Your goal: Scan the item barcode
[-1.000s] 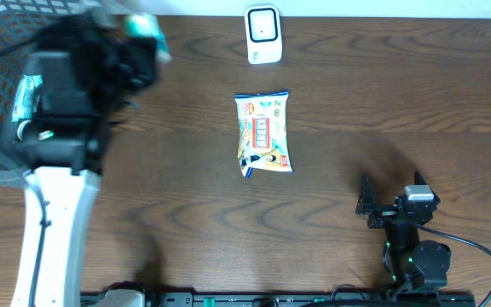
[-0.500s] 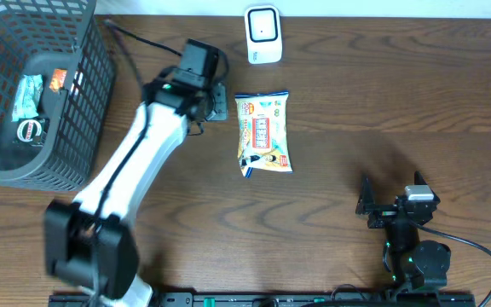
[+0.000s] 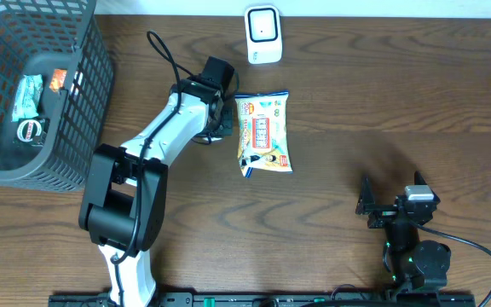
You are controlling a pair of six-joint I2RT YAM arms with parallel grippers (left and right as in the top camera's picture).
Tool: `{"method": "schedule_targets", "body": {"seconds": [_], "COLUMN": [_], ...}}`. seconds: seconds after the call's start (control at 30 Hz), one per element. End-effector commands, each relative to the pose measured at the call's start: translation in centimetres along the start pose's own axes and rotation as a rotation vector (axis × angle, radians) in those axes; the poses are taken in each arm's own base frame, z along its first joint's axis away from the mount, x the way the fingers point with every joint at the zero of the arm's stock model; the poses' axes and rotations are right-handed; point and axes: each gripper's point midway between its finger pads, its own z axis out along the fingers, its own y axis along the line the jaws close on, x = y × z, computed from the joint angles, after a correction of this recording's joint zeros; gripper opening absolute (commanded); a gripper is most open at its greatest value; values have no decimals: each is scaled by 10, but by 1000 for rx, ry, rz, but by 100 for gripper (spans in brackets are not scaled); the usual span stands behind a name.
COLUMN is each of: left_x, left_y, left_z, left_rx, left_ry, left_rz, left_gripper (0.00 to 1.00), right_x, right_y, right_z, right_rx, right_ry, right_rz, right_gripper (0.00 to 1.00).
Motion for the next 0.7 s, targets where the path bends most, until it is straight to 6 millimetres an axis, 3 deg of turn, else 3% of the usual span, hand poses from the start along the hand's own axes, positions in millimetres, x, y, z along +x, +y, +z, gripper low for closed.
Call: {"method": "schedule_targets", "body": {"seconds": [0.0,0.17,0.2,0.27,0.37,0.47,0.67], "left_x": [0,0,0,-2,-8,-21,-61], "left_y": [-18,-26,-26,-26,-28,-31,-25], "left_z": [-1,-1,-1,-3,-12,-35,-120], "left_rx": [74,109,108,110,120,141,205], "left_ry": [5,3,2,-3,-28,-88,-321], "left_rz": [26,33,33,32,31,31,2], "left_gripper": [15,27,34,58,65,83,84], "right_x": [1,1,1,1,1,1,1], "right_y": [0,0,0,0,0,0,0], "right_z": [0,0,0,0,0,0,0], "right_rx": [2,2,2,2,2,2,2], "right_ry": [1,1,1,1,1,1,1], "right_rz": [-8,-8,-8,-8,-8,-8,-8], "right_gripper": [99,99,99,99,99,99,99]}}
